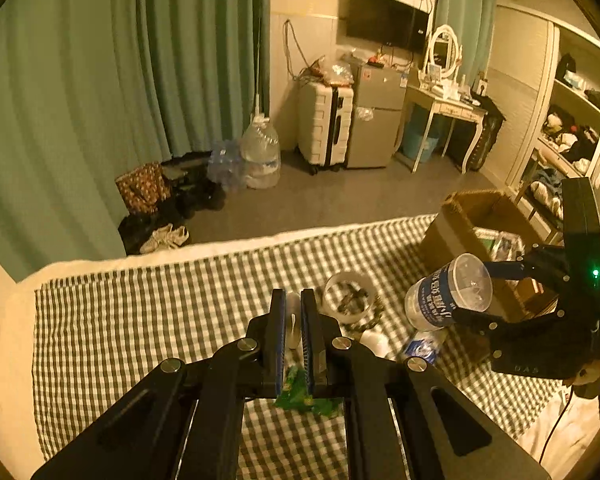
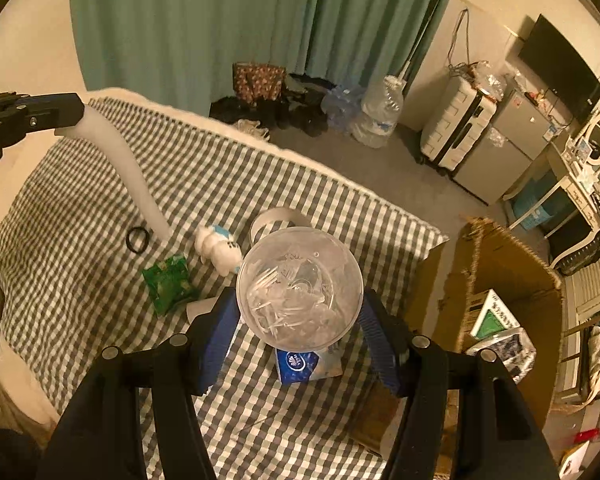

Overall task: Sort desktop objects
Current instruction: 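Lift the floss tub and white item and carry them over the cardboard box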

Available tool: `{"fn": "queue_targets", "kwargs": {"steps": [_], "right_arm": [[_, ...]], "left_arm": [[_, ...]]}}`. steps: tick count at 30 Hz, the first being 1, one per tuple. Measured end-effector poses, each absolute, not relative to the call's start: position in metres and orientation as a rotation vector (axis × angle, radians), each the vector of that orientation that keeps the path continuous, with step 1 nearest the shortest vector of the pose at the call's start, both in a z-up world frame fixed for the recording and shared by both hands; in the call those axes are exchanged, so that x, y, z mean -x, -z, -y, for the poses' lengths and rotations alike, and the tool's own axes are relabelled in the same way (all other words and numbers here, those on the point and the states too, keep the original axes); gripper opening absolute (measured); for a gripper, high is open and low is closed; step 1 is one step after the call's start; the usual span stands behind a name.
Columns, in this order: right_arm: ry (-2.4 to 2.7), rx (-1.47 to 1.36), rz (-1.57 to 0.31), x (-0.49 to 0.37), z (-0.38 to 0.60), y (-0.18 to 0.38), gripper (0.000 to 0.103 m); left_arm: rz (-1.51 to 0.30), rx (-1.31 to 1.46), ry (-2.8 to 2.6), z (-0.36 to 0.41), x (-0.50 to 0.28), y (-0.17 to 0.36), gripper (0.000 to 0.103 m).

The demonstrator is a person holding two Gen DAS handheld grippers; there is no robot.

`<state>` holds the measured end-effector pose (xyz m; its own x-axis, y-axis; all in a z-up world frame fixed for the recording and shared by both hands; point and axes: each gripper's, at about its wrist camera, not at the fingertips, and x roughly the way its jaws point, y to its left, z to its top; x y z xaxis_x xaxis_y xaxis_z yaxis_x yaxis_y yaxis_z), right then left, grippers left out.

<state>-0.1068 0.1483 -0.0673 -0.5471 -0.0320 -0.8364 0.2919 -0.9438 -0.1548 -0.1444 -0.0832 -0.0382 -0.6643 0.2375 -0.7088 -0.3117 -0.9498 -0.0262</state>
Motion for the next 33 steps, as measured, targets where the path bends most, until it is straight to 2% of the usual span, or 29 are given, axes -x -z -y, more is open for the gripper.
{"fn": "queue_targets", "kwargs": {"steps": [24, 33], "right_arm": [[2.865, -1.039, -0.107, 0.075, -0.194, -0.077, 0.061], [2.929, -0.931, -0.037, 0.065, -0.210, -0.100, 0.061]], "left_arm": [[-0.065, 0.854, -2.693, 0.048, 0.130, -0.070, 0.007], [-0.077, 0.827, -2.757, 0.033, 0.127, -0.076, 0.007]]}}
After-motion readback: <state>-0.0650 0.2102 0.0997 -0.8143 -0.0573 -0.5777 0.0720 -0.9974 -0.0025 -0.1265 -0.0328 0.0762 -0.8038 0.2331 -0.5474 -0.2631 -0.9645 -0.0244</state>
